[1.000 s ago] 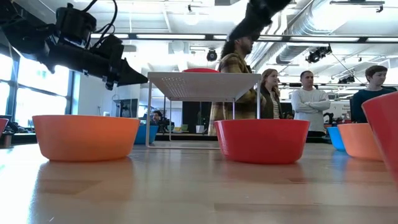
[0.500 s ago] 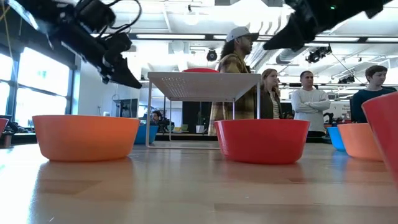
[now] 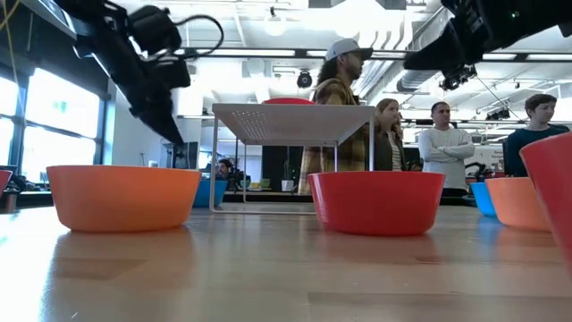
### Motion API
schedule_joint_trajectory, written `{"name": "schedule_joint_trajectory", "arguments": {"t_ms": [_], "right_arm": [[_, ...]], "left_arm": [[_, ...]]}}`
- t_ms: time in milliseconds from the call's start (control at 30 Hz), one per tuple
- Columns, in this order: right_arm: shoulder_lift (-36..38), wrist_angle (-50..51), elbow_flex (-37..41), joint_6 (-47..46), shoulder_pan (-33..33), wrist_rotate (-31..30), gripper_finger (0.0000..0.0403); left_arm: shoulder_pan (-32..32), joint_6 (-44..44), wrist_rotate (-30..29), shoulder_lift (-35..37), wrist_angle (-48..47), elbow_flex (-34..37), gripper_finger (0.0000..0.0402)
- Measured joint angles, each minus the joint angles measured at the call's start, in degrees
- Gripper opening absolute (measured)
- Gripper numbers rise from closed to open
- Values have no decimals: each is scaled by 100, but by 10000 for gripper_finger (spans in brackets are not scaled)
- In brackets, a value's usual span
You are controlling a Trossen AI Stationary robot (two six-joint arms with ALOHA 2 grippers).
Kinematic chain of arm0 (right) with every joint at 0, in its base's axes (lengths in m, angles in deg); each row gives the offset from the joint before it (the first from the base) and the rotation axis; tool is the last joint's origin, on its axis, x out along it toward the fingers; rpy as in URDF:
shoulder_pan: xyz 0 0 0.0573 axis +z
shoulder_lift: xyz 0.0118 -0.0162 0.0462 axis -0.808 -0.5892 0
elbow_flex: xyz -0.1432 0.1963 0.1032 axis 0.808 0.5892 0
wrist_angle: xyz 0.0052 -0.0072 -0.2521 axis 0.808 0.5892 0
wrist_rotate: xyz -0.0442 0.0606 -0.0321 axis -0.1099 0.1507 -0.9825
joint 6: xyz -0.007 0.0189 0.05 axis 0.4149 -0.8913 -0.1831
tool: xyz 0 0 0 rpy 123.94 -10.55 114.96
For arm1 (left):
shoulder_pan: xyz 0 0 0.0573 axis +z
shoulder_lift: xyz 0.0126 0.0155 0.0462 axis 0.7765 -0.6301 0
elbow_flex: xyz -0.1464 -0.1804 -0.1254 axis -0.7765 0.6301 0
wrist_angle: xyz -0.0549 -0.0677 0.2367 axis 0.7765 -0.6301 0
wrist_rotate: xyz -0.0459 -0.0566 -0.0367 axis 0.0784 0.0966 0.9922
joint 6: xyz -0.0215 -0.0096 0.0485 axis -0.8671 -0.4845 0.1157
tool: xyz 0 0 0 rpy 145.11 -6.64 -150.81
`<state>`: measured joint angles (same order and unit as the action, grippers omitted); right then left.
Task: Pick & Place Mini bowls
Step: Put the blue bowl on the shelf
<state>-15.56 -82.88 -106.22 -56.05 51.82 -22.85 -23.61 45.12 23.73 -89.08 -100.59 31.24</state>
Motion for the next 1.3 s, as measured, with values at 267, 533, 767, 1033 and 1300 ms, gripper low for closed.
{"name": "schedule_joint_trajectory", "arguments": {"t_ms": [267, 533, 767, 1033, 1300], "right_arm": [[0, -113, 138, -16, -1, 2, 2], [0, -131, 136, 35, -1, 8, 1], [-2, -131, 136, 48, -1, 7, 2], [-2, -129, 134, 93, -1, 7, 2], [-2, -129, 132, 204, -3, 5, 2]], "left_arm": [[2, 50, -258, -763, 197, 2, 124], [2, 417, -299, -1582, 595, 0, 154], [0, 330, -241, -1766, 555, 0, 36], [-369, -845, 545, -1404, -540, -394, 7], [-1690, -2716, 455, -1311, -1202, -391, 3]]}}
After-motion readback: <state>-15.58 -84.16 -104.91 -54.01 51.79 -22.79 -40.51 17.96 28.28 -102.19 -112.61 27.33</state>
